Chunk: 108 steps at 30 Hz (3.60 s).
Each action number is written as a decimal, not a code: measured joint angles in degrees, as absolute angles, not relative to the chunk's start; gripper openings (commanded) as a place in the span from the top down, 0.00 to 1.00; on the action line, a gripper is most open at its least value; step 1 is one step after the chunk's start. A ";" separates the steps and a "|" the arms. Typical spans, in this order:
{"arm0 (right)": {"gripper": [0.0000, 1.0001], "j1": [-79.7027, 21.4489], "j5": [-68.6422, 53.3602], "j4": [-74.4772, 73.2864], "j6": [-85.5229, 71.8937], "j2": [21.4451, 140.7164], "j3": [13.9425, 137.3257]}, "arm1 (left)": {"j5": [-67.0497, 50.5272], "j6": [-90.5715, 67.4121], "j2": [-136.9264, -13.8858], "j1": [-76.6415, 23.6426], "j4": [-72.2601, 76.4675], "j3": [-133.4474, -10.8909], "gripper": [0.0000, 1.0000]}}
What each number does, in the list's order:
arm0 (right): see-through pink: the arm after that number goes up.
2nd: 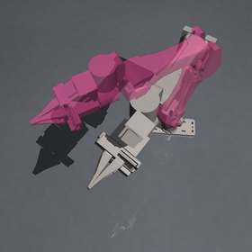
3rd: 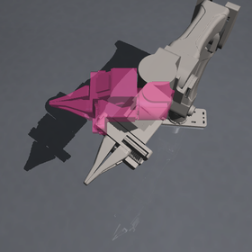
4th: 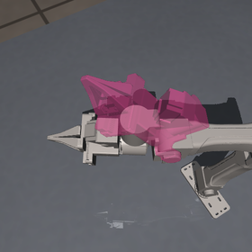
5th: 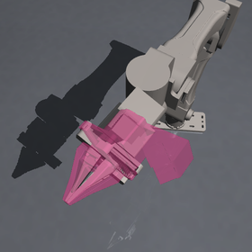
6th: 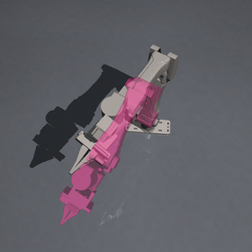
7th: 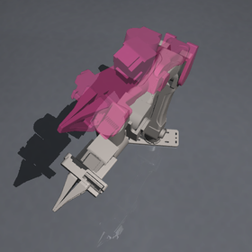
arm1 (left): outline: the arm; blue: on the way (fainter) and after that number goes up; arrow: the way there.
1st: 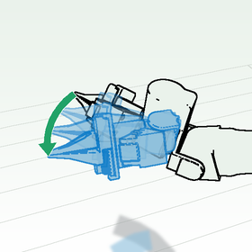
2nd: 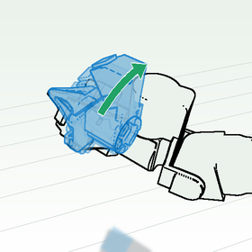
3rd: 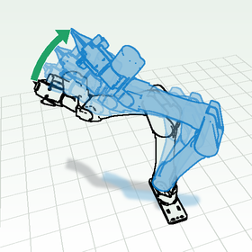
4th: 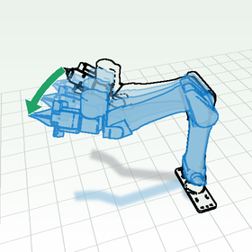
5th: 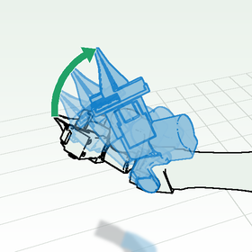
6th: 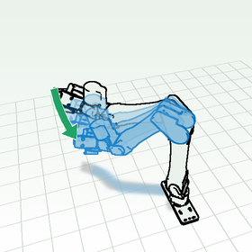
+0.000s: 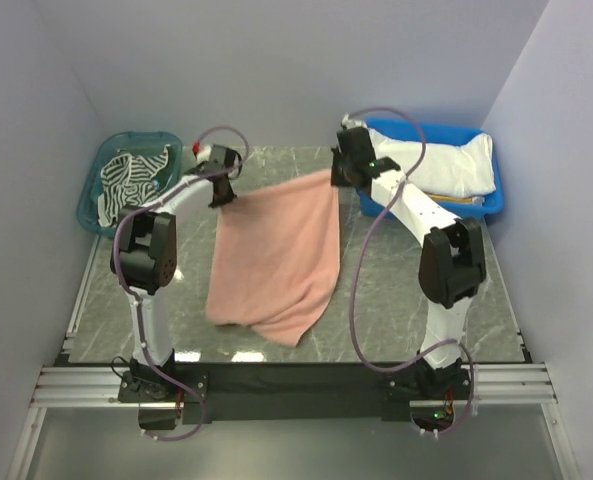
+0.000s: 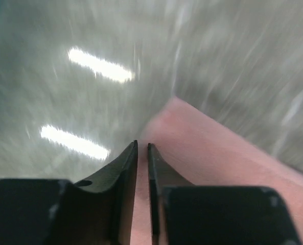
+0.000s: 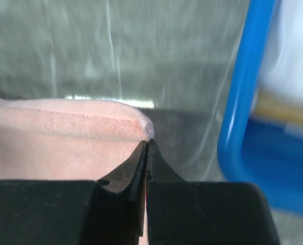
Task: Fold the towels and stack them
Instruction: Flatten out the crumpled towel
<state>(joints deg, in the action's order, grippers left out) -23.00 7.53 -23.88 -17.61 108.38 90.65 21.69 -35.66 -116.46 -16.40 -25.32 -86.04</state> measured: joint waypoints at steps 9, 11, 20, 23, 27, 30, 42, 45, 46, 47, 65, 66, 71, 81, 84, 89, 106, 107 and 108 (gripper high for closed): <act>0.33 -22.22 17.19 -22.55 -10.33 122.13 118.30 | 23.16 -34.13 -120.27 -10.33 -23.27 -108.53 0.09; 0.32 -22.22 17.47 -23.05 -9.93 122.69 119.07 | 22.31 -34.00 -120.11 -9.91 -22.44 -108.60 0.00; 0.35 -23.24 7.92 -23.64 -13.17 102.41 88.05 | 12.47 -36.49 -100.29 -12.51 -19.86 -80.84 0.00; 0.35 -26.09 4.78 -23.33 -14.59 93.25 76.01 | 11.79 -37.80 -88.75 -18.20 -19.16 -68.73 0.00; 0.35 -32.99 1.65 -22.35 -17.50 82.26 59.61 | 12.34 -40.45 -74.54 -28.27 -16.21 -52.49 0.01; 0.35 -38.70 -0.19 -20.99 -20.14 75.83 48.36 | 13.58 -42.89 -65.76 -34.44 -15.70 -41.67 0.01; 0.35 -44.60 -1.85 -9.80 -25.93 71.77 34.63 | 21.41 -45.63 -54.78 -45.69 -7.09 -22.72 0.03; 0.35 -44.77 -2.70 -7.22 -26.70 74.37 34.20 | 23.35 -44.88 -59.57 -46.28 -3.51 -22.72 0.07; 0.36 -44.88 -2.98 -6.61 -27.07 75.35 34.15 | 23.94 -44.66 -61.12 -46.46 -2.50 -22.72 0.11; 0.36 -44.99 -3.31 -6.17 -27.29 76.29 34.15 | 24.53 -44.49 -62.92 -46.63 -1.32 -22.72 0.13; 1.00 -45.39 -4.32 -7.38 -27.99 77.60 35.05 | 29.78 -42.85 -74.63 -48.47 -2.87 -32.08 0.99; 1.00 -45.39 -3.90 -8.91 -27.57 76.36 35.77 | 30.50 -42.70 -73.58 -48.47 -4.97 -33.34 0.99; 1.00 -45.06 -1.41 -18.74 -25.30 68.14 43.92 | 34.68 -39.77 -66.92 -47.70 -15.92 -43.66 0.99; 0.98 -30.57 -6.85 -25.78 -23.09 60.12 53.80 | 33.80 -32.05 -77.95 -29.10 -21.39 -63.88 0.79; 0.91 -26.76 -9.21 -25.08 -23.11 65.80 54.02 | 31.46 -30.94 -88.33 -26.68 -21.89 -68.77 0.72; 0.63 -23.75 -7.97 -23.97 -23.77 79.18 56.40 | 29.02 -29.21 -105.21 -24.58 -24.34 -80.27 0.35; 0.39 -22.92 -9.28 -16.32 -21.23 75.09 42.72 | 16.01 -37.01 -68.66 -24.64 -9.93 -44.25 0.05; 0.39 -23.00 -9.76 -16.05 -21.37 75.40 41.39 | 15.40 -37.45 -68.20 -24.75 -8.45 -40.93 0.05; 0.39 -23.00 -10.22 -15.66 -21.43 75.77 40.23 | 14.79 -37.87 -68.10 -24.82 -7.42 -37.67 0.04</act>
